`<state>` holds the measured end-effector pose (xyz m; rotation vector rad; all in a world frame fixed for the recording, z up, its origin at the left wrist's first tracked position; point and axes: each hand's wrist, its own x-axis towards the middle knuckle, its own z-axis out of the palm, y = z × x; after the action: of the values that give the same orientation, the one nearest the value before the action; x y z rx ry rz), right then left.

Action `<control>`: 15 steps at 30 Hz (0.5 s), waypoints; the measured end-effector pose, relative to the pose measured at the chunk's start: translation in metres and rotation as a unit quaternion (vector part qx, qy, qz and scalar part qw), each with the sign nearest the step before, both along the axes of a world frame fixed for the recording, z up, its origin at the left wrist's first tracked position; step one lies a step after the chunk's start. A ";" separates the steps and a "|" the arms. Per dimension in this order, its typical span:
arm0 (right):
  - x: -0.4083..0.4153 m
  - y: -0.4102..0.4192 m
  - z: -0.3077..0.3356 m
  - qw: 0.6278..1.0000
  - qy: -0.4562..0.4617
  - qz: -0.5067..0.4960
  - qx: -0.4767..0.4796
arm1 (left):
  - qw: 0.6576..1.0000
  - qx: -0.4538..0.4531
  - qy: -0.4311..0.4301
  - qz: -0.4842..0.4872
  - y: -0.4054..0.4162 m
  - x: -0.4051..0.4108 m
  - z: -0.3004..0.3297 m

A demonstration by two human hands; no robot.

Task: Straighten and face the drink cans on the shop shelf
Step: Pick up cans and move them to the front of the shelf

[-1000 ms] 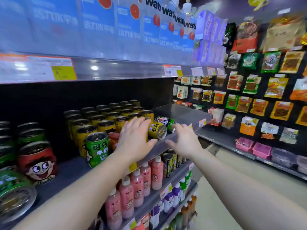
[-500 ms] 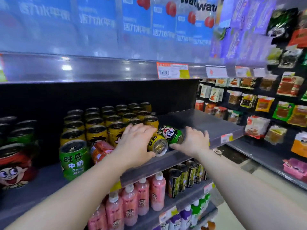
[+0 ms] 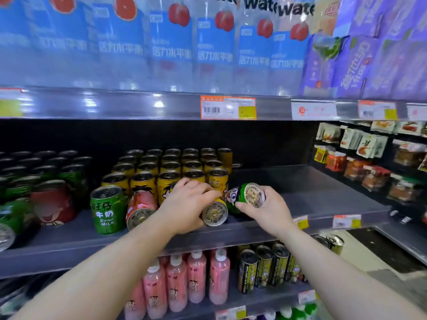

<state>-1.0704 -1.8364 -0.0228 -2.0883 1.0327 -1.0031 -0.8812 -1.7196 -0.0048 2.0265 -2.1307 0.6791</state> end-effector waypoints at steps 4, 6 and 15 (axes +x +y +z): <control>0.009 -0.007 0.001 1.000 0.008 -0.001 -0.007 | 0.990 0.005 0.129 0.051 0.000 -0.001 0.009; 0.013 -0.012 0.000 0.999 0.029 0.017 0.025 | 0.985 0.016 0.156 0.067 -0.002 -0.005 0.014; 0.019 0.011 0.008 0.987 -0.093 -0.074 -0.111 | 0.940 -0.111 0.312 0.086 0.025 0.016 0.039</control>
<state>-1.0510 -1.8254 -0.0152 -2.0652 1.0303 -1.4172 -0.8654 -1.6944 0.0340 1.9683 -1.4628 0.2231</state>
